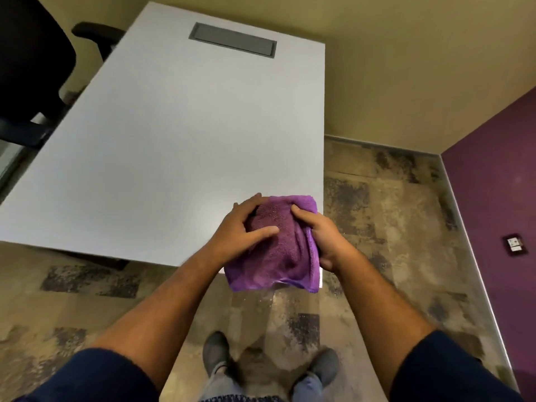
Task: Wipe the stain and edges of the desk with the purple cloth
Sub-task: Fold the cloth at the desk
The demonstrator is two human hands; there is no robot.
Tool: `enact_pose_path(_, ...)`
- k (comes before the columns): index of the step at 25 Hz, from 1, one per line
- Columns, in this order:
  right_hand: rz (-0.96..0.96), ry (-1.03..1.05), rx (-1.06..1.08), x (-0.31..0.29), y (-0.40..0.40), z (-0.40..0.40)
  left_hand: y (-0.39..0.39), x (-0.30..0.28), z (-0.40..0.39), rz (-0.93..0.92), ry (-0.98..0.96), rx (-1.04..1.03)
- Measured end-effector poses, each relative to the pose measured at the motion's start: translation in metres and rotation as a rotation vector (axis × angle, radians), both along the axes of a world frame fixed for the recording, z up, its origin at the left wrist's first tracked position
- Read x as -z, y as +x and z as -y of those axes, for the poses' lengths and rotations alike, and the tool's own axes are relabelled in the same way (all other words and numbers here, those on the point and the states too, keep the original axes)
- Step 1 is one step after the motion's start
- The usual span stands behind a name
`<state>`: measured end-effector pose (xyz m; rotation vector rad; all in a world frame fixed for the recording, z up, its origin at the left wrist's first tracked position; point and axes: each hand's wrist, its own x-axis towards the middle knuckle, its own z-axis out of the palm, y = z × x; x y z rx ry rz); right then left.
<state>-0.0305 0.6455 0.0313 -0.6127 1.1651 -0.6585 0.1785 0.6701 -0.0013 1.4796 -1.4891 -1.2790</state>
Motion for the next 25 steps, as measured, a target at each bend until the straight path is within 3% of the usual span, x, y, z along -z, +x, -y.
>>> enact_pose_path(2,0.069,-0.005,-0.011,-0.007,-0.019,0.010,-0.019,-0.015,0.012,0.090,-0.041,0.002)
enact_pose_path(5,0.103,-0.014,-0.004,-0.023,-0.057,0.025,-0.050,-0.037,0.028,0.018,-0.005,-0.122)
enact_pose_path(11,0.343,-0.003,-0.080,-0.023,-0.152,0.042,-0.142,-0.060,0.041,-0.149,0.234,-0.366)
enact_pose_path(15,0.281,-0.072,-0.182,-0.023,-0.181,0.062,-0.199,-0.071,0.047,-0.021,0.231,-0.517)
enact_pose_path(17,0.184,-0.118,-0.166,-0.021,-0.184,0.074,-0.224,-0.077,0.041,0.089,0.090,-0.581)
enact_pose_path(21,0.021,-0.313,-0.088,-0.022,-0.174,0.098,-0.274,-0.080,0.036,0.027,-0.011,-0.412)
enact_pose_path(25,-0.154,-0.512,-0.094,-0.038,-0.167,0.130,-0.262,-0.078,0.069,0.100,-0.082,-0.572)
